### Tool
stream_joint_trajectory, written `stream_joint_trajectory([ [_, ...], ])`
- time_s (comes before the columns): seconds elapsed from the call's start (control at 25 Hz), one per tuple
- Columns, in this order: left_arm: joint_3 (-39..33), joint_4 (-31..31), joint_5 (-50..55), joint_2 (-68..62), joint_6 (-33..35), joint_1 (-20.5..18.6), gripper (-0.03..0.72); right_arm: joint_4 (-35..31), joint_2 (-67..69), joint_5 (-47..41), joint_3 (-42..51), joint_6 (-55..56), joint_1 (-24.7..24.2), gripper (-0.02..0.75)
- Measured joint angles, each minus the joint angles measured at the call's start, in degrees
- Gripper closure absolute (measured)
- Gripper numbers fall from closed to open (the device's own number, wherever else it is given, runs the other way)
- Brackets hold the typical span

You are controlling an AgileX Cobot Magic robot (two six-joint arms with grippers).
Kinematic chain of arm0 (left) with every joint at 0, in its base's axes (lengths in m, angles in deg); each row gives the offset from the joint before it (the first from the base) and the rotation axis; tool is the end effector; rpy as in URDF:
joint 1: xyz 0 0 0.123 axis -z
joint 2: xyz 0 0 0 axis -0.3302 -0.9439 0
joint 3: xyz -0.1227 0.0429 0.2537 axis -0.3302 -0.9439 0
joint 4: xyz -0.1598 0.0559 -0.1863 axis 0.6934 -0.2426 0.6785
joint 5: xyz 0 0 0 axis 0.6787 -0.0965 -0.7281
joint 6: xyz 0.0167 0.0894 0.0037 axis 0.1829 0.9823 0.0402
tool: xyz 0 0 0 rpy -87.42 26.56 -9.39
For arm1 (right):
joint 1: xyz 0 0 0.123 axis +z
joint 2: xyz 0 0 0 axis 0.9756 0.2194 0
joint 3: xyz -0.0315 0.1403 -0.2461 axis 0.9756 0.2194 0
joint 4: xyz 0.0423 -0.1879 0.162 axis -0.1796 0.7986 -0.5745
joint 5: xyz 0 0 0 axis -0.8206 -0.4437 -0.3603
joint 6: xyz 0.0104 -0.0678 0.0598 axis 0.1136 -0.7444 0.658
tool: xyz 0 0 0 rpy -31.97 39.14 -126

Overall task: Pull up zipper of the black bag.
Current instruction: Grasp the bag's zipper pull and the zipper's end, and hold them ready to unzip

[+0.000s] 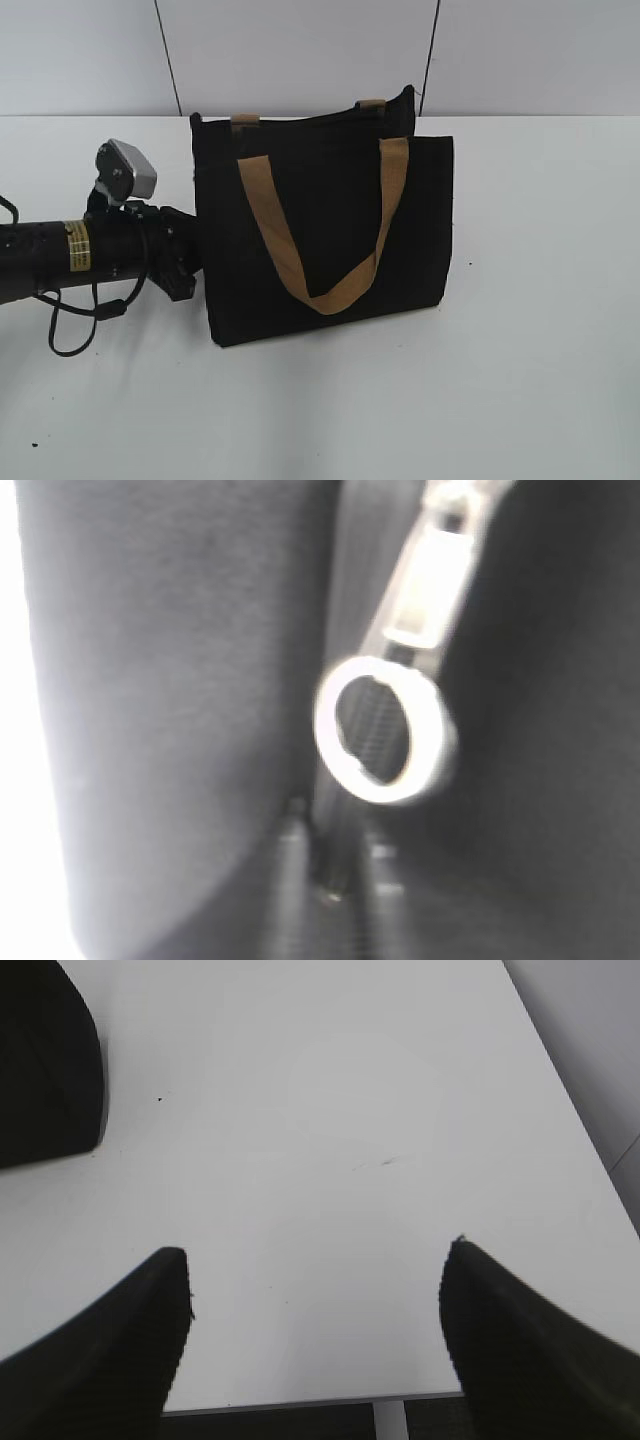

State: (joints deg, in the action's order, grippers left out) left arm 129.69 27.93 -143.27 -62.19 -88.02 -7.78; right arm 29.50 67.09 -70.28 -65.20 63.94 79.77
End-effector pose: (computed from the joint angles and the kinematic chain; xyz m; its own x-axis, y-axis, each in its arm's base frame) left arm 0.3108 -0.1274 0.0990 -0.1838 0.2685 -0.9456 0.8489 0.5283 -0.0150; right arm -0.0062 -0.0050 0.2694 -0.5028 -0.0076 -0.8644 0.0100 0.9998 -0.0146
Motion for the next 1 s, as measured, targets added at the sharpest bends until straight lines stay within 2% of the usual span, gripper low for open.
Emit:
stream_joint_trajectory([
  [0.12,-0.27,-0.35,0.47,1.35,-1.74,-0.74,0.643,0.00,0.00,0.00,0.00,0.00,0.00,0.144],
  [0.16,-0.66,-0.35,0.92,2.18,-2.07,-0.90,0.653,0.00,0.00,0.00,0.00,0.00,0.00,0.144],
  [0.44,-4.62,-0.17,12.72,15.84,-3.33,-1.03,0.653,0.00,0.00,0.00,0.00,0.00,0.00,0.144],
  [0.72,-5.69,-2.78,20.63,31.76,-14.15,-1.03,0.653,0.00,0.00,0.00,0.00,0.00,0.00,0.144],
  [0.84,-5.69,-3.09,21.15,36.81,-16.07,-1.03,0.653,0.00,0.00,0.00,0.00,0.00,0.00,0.144],
  [1.0,-5.69,-4.62,20.40,38.60,-22.95,-1.03,0.653,0.00,0.00,0.00,0.00,0.00,0.00,0.144],
])
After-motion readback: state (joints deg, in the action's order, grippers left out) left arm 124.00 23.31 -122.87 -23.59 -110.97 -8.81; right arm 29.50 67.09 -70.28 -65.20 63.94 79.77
